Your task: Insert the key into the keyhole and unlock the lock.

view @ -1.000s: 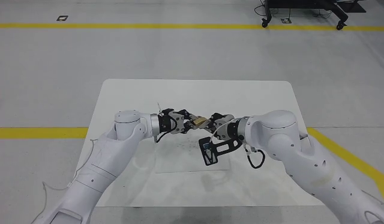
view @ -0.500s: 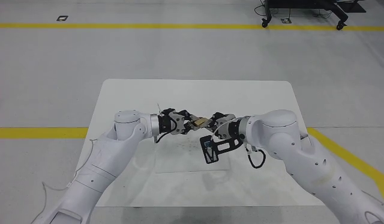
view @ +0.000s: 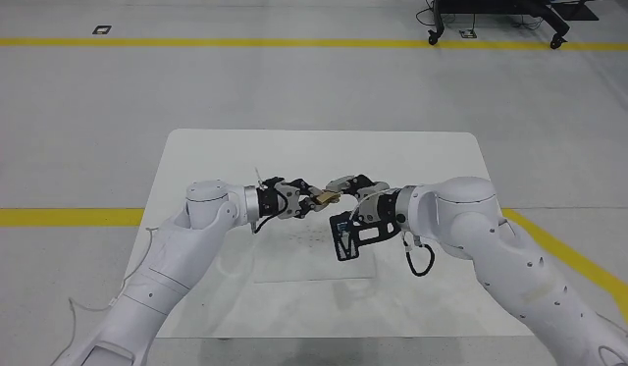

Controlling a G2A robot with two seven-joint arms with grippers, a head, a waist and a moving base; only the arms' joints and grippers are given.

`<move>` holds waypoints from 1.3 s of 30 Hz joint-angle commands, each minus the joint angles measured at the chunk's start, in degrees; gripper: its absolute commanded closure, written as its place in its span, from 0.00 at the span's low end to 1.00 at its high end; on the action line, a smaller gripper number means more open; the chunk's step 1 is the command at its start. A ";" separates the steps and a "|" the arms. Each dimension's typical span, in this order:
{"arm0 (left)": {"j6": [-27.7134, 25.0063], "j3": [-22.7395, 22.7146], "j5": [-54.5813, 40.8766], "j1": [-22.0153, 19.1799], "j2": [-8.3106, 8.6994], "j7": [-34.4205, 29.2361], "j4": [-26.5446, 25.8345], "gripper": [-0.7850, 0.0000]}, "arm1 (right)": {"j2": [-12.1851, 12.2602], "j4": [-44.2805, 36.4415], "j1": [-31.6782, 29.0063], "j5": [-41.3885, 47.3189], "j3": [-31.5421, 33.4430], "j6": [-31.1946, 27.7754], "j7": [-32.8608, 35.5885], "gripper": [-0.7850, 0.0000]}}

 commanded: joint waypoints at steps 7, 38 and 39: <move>-4.84 -0.75 -0.94 0.56 -0.27 1.19 1.56 1.00 | 0.01 -0.02 0.01 -0.04 0.00 -0.05 0.02 0.00; -35.99 -6.44 12.91 6.32 0.44 -1.90 -6.19 1.00 | 2.08 17.85 4.11 41.63 -2.93 2.05 -7.79 1.00; -36.02 -6.42 13.48 6.28 0.46 -2.06 -6.21 1.00 | 1.97 18.46 4.35 41.66 -3.09 2.45 -7.68 1.00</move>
